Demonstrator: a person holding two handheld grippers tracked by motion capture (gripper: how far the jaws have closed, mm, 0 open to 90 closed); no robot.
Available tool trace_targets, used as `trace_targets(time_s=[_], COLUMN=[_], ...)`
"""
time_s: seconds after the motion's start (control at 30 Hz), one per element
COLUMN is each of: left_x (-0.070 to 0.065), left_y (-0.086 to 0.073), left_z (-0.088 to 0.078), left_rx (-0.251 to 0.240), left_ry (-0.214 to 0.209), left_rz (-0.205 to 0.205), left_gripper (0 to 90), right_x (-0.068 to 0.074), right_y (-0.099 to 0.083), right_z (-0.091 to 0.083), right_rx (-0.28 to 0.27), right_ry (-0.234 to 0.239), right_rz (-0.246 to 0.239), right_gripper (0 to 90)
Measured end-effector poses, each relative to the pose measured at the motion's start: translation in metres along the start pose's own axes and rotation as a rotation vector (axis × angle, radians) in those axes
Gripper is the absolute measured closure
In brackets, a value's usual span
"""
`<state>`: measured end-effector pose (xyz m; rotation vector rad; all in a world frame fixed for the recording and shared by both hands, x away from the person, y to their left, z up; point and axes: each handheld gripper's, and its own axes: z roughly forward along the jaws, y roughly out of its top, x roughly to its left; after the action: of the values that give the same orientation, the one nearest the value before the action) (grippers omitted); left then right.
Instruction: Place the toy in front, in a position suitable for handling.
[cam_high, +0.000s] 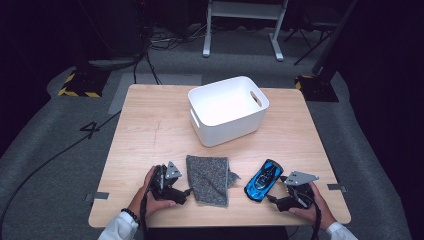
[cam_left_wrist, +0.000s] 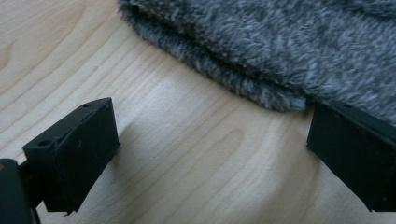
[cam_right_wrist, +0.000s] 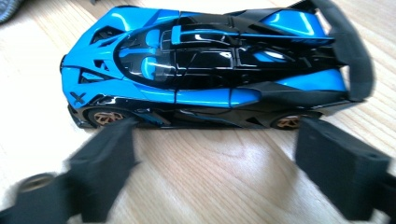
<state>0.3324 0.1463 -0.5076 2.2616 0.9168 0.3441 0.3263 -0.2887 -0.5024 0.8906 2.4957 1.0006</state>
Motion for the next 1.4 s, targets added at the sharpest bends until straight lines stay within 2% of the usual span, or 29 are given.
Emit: trace_targets(time_s=[0.07, 0.17, 0.23, 0.3, 0.37, 0.4, 0.43, 0.5, 0.53, 0.57, 0.6, 0.7, 0.73, 0.83, 1.03, 1.13, 1.23, 1.4], left_x=[-0.002, -0.007, -0.012, -0.013, -0.016, -0.017, -0.020, -0.022, -0.024, -0.029, -0.029, -0.035, -0.037, -0.046, -0.058, -0.058, -0.057, -0.062], left_y=[0.000, 0.003, 0.006, 0.006, 0.008, 0.008, 0.009, 0.010, 0.011, 0.013, 0.013, 0.017, 0.018, 0.024, 0.033, 0.035, 0.035, 0.038], left_z=[0.000, -0.001, -0.001, -0.001, -0.002, -0.002, -0.002, -0.002, -0.002, -0.001, -0.001, -0.002, -0.002, -0.002, -0.003, -0.004, -0.002, 0.002], left_rx=[0.003, 0.028, 0.043, 0.040, 0.038, 0.034, 0.031, 0.033, 0.033, 0.023, 0.023, 0.005, 0.001, -0.017, -0.040, -0.055, -0.046, -0.047], left_ry=[-0.006, -0.014, -0.024, -0.027, -0.031, -0.039, -0.060, -0.062, -0.064, -0.085, -0.085, -0.103, -0.104, -0.118, -0.127, -0.139, -0.144, -0.150], left_rz=[0.002, 0.036, 0.056, 0.059, 0.075, 0.076, 0.081, 0.083, 0.096, 0.106, 0.106, 0.117, 0.116, 0.137, 0.178, 0.177, 0.172, 0.188], left_gripper=[2.3, 2.3, 3.4, 4.5, 7.2, 17.6, 19.6, 15.5, 15.5, 17.6, 16.1, 16.0, 16.0, 16.0, 16.0, 16.0, 16.1, 15.8], right_x=[-0.002, -0.003, -0.010, -0.013, -0.021, -0.031, -0.036, -0.042, -0.047, -0.054, -0.054, -0.056, -0.056, -0.054, -0.053, -0.052, -0.050, -0.045], right_y=[-0.002, -0.005, -0.009, -0.011, -0.013, -0.016, -0.017, -0.017, -0.017, -0.017, -0.017, -0.011, -0.011, -0.007, -0.002, 0.001, 0.003, 0.006], right_z=[-0.003, -0.006, -0.011, -0.013, -0.017, -0.020, -0.022, -0.023, -0.024, -0.025, -0.025, -0.027, -0.027, -0.021, -0.012, -0.006, 0.000, 0.006], right_rx=[-0.008, -0.007, -0.017, -0.022, -0.032, -0.051, -0.061, -0.067, -0.073, -0.085, -0.085, -0.077, -0.077, -0.047, -0.028, -0.018, -0.002, 0.005], right_ry=[0.004, 0.000, -0.005, -0.013, -0.028, -0.036, -0.029, -0.028, -0.017, 0.008, 0.008, 0.027, 0.027, 0.036, 0.068, 0.086, 0.095, 0.107], right_rz=[-0.009, -0.019, -0.009, -0.007, 0.002, 0.017, 0.025, 0.032, 0.035, 0.035, 0.035, -0.024, -0.024, -0.060, -0.079, -0.087, -0.100, -0.119], right_gripper=[16.9, 17.0, 19.9, 21.2, 22.1, 22.6, 22.5, 21.9, 21.3, 20.1, 20.1, 18.1, 18.1, 17.9, 18.1, 18.0, 18.0, 17.8])
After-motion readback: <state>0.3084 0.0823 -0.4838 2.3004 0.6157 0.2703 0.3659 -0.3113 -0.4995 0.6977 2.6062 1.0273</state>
